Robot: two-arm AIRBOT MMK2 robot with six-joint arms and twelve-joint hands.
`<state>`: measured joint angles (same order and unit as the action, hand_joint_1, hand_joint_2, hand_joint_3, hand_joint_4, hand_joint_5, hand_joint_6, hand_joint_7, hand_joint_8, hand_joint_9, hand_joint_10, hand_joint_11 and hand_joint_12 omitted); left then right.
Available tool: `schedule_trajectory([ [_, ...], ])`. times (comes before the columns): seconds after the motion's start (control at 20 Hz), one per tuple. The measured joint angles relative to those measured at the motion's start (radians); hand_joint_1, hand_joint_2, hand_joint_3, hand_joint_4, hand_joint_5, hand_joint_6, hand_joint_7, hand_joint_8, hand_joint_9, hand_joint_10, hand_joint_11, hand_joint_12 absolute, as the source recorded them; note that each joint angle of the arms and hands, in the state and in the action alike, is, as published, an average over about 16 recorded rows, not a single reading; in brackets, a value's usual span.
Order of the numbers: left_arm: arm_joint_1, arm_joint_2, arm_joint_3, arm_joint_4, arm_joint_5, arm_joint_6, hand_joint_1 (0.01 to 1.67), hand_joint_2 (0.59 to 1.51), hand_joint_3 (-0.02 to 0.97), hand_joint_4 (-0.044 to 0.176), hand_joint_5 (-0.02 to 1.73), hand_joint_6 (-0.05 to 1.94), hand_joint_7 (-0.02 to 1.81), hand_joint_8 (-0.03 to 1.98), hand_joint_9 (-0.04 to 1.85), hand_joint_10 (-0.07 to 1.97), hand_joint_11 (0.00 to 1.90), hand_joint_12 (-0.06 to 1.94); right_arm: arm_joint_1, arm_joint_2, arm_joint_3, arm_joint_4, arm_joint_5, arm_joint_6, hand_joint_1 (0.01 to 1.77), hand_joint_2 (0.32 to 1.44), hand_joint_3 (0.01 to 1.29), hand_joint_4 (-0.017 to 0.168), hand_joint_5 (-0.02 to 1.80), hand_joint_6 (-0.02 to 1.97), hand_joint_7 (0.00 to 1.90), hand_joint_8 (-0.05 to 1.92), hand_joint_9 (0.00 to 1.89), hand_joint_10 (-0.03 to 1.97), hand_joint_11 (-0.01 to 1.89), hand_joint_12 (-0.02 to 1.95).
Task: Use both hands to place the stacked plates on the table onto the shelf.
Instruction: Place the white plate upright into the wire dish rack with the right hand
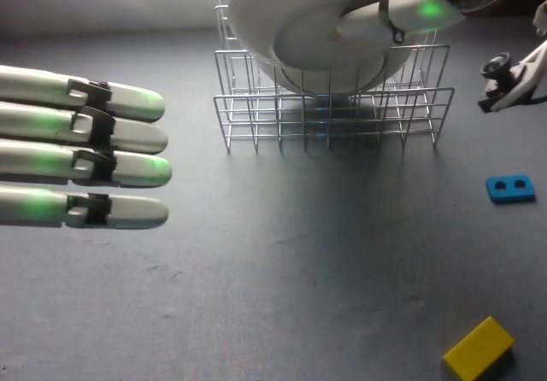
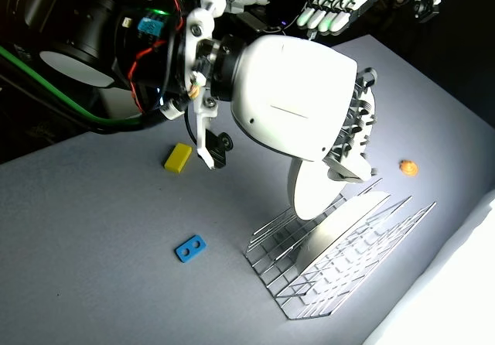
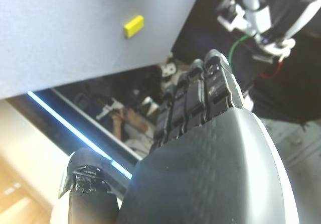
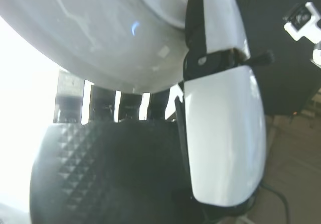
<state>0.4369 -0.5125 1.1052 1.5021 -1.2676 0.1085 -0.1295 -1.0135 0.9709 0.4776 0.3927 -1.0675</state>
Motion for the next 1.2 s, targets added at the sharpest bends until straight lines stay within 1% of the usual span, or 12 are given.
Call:
schedule_trajectory([
  [0.15, 0.000, -0.006, 0.002, -0.001, -0.018, -0.006, 0.02, 1.123, 0.017, -0.001, 0.02, 0.01, 0.02, 0.00, 0.02, 0.01, 0.01, 0.01, -0.005, -0.021, 0.025, 0.026, -0.007, 0.007, 1.23, 0.96, 0.01, 0.017, 1.03, 0.88, 1.11, 0.79, 1.08, 0.50, 0.67, 1.24],
  [0.4, -0.001, -0.024, 0.021, -0.006, -0.034, -0.012, 0.02, 1.121, 0.017, -0.001, 0.02, 0.01, 0.02, 0.00, 0.02, 0.01, 0.01, 0.01, -0.015, -0.054, 0.061, 0.067, -0.021, 0.008, 1.23, 0.96, 0.01, 0.017, 1.03, 0.88, 1.11, 0.80, 1.08, 0.51, 0.67, 1.25],
  [0.6, 0.001, -0.039, 0.034, -0.012, -0.045, -0.005, 0.02, 1.120, 0.017, -0.001, 0.02, 0.01, 0.02, 0.00, 0.02, 0.01, 0.02, 0.01, -0.030, -0.074, 0.086, 0.085, -0.025, 0.008, 1.23, 0.96, 0.01, 0.017, 1.02, 0.88, 1.11, 0.80, 1.08, 0.53, 0.67, 1.25],
  [0.95, 0.003, -0.059, 0.046, -0.030, -0.030, 0.014, 0.02, 1.119, 0.017, -0.001, 0.02, 0.01, 0.02, 0.00, 0.02, 0.01, 0.02, 0.01, -0.068, -0.102, 0.128, 0.090, -0.018, 0.009, 1.23, 0.96, 0.01, 0.018, 1.02, 0.88, 1.10, 0.80, 1.07, 0.54, 0.66, 1.26],
  [1.2, 0.000, -0.065, 0.047, -0.027, -0.028, 0.023, 0.02, 1.118, 0.015, -0.001, 0.02, 0.01, 0.02, 0.00, 0.02, 0.01, 0.02, 0.01, -0.097, -0.115, 0.154, 0.091, -0.014, 0.013, 1.23, 0.96, 0.02, 0.018, 1.02, 0.87, 1.11, 0.78, 1.07, 0.53, 0.67, 1.25],
])
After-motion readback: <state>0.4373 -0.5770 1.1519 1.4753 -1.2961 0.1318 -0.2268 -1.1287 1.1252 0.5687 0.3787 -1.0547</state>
